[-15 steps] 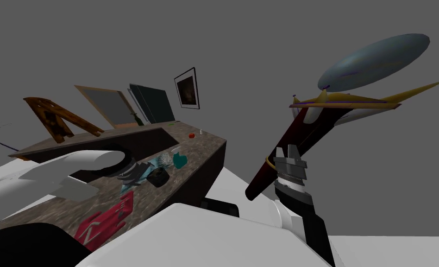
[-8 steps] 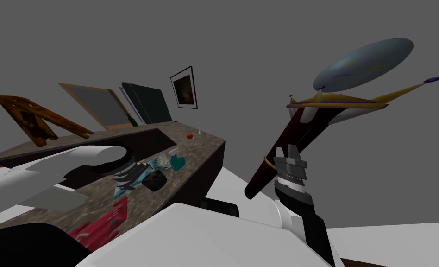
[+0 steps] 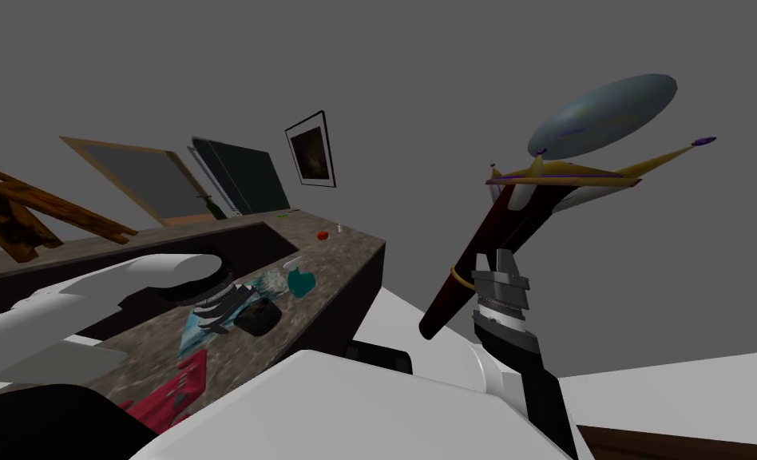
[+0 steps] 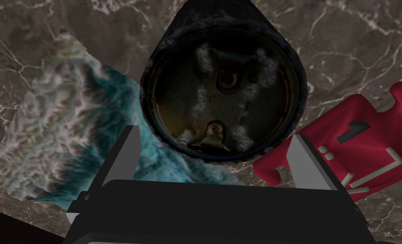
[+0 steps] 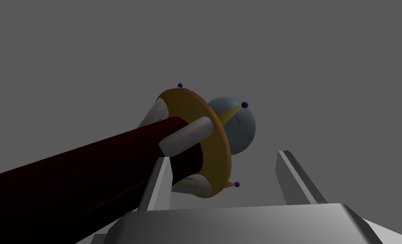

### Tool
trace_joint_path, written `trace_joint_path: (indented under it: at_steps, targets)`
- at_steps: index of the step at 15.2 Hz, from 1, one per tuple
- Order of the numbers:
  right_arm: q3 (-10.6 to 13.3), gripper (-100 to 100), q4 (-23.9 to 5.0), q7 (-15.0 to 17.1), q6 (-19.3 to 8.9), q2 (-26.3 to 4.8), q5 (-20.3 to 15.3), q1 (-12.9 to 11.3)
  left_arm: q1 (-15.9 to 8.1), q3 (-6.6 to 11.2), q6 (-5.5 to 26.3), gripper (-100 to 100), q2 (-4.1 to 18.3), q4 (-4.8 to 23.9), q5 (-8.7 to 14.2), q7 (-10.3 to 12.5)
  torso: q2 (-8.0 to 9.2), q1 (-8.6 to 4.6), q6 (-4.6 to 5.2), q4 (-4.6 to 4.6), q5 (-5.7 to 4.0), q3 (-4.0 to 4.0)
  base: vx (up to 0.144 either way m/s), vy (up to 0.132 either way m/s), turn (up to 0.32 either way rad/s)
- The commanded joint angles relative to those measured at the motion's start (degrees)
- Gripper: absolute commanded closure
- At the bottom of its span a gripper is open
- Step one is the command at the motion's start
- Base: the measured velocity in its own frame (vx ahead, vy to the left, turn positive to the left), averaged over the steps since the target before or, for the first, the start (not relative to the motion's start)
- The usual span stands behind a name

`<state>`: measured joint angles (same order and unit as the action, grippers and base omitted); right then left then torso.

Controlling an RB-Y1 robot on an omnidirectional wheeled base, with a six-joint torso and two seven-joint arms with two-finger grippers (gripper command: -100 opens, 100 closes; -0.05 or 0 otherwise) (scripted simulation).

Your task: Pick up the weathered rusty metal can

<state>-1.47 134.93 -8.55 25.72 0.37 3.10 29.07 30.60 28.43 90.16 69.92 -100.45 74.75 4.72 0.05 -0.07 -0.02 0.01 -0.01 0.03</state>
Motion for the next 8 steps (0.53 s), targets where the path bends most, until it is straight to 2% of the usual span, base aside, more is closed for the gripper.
trace_joint_path:
  at_steps: [1,5,6,7,8]
  targets:
    - [0.0,0,0.0,0.0,0.0,0.0,0.0,0.0,0.0,0.00,0.0,100,0.0,0.0,0.0,0.0,0.00,0.00,0.00,0.00,0.00,0.00,0.000,0.000,0.000]
    - [0.0,0,0.0,0.0,0.0,0.0,0.0,0.0,0.0,0.02,0.0,100,0.0,0.0,0.0,0.0,-0.03,0.00,-0.01,-0.01,0.01,-0.02,0.000,0.000,0.000]
    - [0.0,0,0.0,0.0,0.0,0.0,0.0,0.0,0.6,1.70,1.5,100,1.2,-1.7,1.4,1.0,-0.03,0.00,-0.01,-0.01,0.01,-0.02,0.010,0.005,0.110]
    - [0.0,0,0.0,0.0,0.0,0.0,0.0,0.0,0.7,2.23,2.0,100,1.7,-2.2,2.0,1.3,-0.05,-0.02,-0.04,0.00,-0.04,-0.02,0.021,0.010,0.152]
    - [0.0,0,0.0,0.0,0.0,0.0,0.0,0.0,0.6,1.55,1.1,100,1.0,-1.3,1.3,0.6,-0.05,-0.05,-0.06,0.01,-0.06,-0.02,0.014,0.006,0.058]
